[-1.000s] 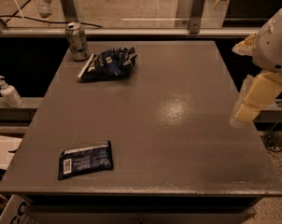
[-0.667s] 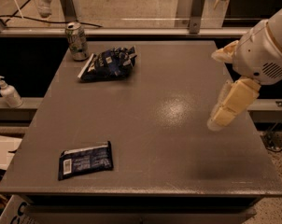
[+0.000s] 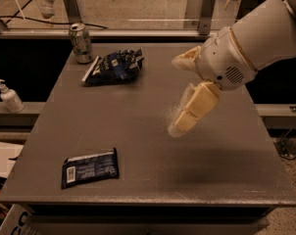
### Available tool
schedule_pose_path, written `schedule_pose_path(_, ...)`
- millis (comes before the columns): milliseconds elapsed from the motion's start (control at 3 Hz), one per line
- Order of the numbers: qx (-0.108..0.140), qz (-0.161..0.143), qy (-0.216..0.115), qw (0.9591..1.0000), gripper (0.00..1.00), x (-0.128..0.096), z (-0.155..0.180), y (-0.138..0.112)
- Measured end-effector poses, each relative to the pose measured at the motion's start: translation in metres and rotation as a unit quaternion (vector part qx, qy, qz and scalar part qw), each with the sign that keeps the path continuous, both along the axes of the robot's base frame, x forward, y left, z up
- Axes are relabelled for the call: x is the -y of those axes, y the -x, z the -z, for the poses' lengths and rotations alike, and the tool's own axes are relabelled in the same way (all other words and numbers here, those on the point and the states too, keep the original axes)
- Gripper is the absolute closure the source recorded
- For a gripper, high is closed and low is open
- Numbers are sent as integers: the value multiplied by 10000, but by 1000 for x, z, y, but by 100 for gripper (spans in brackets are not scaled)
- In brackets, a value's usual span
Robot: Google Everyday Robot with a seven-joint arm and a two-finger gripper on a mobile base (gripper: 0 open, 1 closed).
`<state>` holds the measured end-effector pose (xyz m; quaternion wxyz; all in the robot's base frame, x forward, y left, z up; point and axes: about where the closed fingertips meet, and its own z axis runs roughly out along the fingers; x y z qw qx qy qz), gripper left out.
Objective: Move rxbar blueberry near blue chip bag
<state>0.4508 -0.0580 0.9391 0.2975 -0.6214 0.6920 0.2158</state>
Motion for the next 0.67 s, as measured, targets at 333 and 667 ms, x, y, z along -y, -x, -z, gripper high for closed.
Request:
schedule_pose_path(333, -19, -43, -69, 10000, 0, -6, -2, 2)
schedule_pose_path(667, -111, -160, -130, 9997, 0, 0, -3, 1)
